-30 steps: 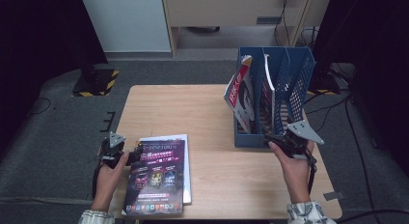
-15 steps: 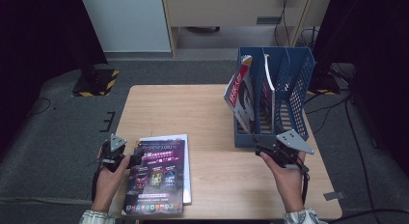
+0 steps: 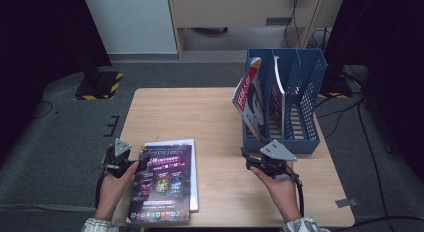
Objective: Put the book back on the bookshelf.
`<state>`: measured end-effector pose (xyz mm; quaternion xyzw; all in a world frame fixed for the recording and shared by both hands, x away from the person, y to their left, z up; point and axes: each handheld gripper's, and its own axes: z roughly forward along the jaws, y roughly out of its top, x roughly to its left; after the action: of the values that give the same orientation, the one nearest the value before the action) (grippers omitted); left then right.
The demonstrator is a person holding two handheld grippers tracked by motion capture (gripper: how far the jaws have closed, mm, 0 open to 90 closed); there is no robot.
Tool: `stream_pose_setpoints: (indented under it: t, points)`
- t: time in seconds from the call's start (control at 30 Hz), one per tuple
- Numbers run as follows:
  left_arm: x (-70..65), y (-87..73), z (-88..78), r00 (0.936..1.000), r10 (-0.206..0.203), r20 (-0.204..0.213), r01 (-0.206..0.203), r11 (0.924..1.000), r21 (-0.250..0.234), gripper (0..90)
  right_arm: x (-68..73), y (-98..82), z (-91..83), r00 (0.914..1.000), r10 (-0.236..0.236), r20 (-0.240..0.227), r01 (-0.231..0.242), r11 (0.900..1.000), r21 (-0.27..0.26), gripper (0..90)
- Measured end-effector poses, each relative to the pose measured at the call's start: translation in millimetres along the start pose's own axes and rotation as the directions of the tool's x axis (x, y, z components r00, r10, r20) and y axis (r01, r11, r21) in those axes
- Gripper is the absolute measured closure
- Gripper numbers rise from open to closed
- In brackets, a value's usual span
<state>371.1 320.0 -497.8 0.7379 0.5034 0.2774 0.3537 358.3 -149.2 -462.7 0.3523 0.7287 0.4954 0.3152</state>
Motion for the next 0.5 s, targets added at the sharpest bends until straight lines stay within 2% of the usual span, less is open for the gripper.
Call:
stream_pose_setpoints:
  t: [0.13, 0.23, 0.37, 0.47, 0.5]
  points:
    - [-1.1, -1.4, -0.2, 0.9997, 0.012, 0.019, -0.012, 0.9998, 0.014, 8.5, 9.5, -4.1, 9.4, 0.999, -0.028, -0.036, 0.029, 0.999, 0.03, 24.8]
    - [-2.2, -2.7, 0.5, 0.9985, 0.019, 0.051, -0.02, 0.9994, 0.027, 13.8, 15.5, -5.9, 14.2, 0.9971, -0.04, -0.064, 0.043, 0.998, 0.045, 24.1]
    - [-4.1, -3.0, 5.6, 0.9942, 0.006, 0.107, -0.012, 0.9984, 0.056, 20.3, 21.6, -9.1, 18.7, 0.994, -0.044, -0.1, 0.051, 0.997, 0.066, 22.9]
    - [-8.0, -1.4, 8.4, 0.9926, 0.039, 0.115, -0.046, 0.9973, 0.057, 31.8, 24.6, -11.3, 19.2, 0.992, -0.056, -0.113, 0.065, 0.994, 0.084, 22.8]
    - [-8.7, -1.4, 9.8, 0.9928, 0.042, 0.112, -0.05, 0.9967, 0.064, 32.2, 24.9, -11.7, 19.0, 0.9913, -0.062, -0.116, 0.072, 0.994, 0.087, 22.7]
